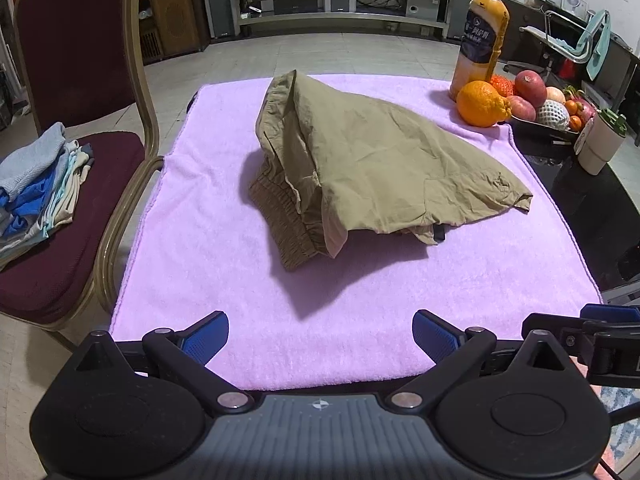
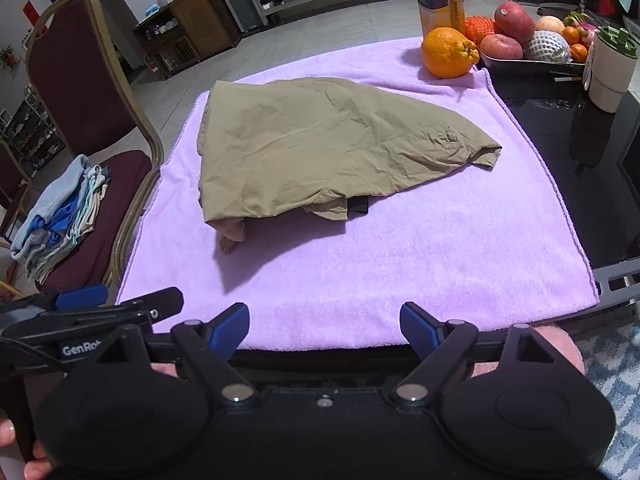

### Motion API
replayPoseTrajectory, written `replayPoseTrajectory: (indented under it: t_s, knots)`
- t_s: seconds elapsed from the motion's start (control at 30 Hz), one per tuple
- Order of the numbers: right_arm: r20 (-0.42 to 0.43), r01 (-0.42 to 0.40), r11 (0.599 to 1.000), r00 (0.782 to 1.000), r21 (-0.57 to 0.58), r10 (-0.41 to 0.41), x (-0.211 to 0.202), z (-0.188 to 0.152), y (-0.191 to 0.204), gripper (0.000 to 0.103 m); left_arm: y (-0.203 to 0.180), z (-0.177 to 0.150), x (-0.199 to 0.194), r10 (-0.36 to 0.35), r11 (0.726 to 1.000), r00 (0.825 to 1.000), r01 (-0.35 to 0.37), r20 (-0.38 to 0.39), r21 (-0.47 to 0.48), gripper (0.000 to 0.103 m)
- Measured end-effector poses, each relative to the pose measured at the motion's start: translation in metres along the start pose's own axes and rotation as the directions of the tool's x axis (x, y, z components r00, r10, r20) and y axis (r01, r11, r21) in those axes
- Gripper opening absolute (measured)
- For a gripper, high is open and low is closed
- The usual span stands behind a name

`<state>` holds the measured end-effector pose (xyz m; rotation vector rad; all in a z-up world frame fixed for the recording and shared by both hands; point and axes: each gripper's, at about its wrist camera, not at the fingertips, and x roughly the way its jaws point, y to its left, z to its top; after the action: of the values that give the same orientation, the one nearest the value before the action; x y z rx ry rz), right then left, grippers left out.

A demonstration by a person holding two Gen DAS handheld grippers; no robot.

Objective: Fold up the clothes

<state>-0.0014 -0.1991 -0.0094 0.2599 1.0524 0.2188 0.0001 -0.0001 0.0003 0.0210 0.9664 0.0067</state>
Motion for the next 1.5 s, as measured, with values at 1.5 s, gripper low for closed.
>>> replayPoseTrajectory:
  t_s: [1.5]
  knots:
    - [0.002,-0.013,1.000,1.000,0.002,0.013,0.0007,-0.0007,0.0008,0.087,0.0007,-0.0022,0.0028,0.009,1.000,1.000,-0.009,-0.013,-0.002,0.100]
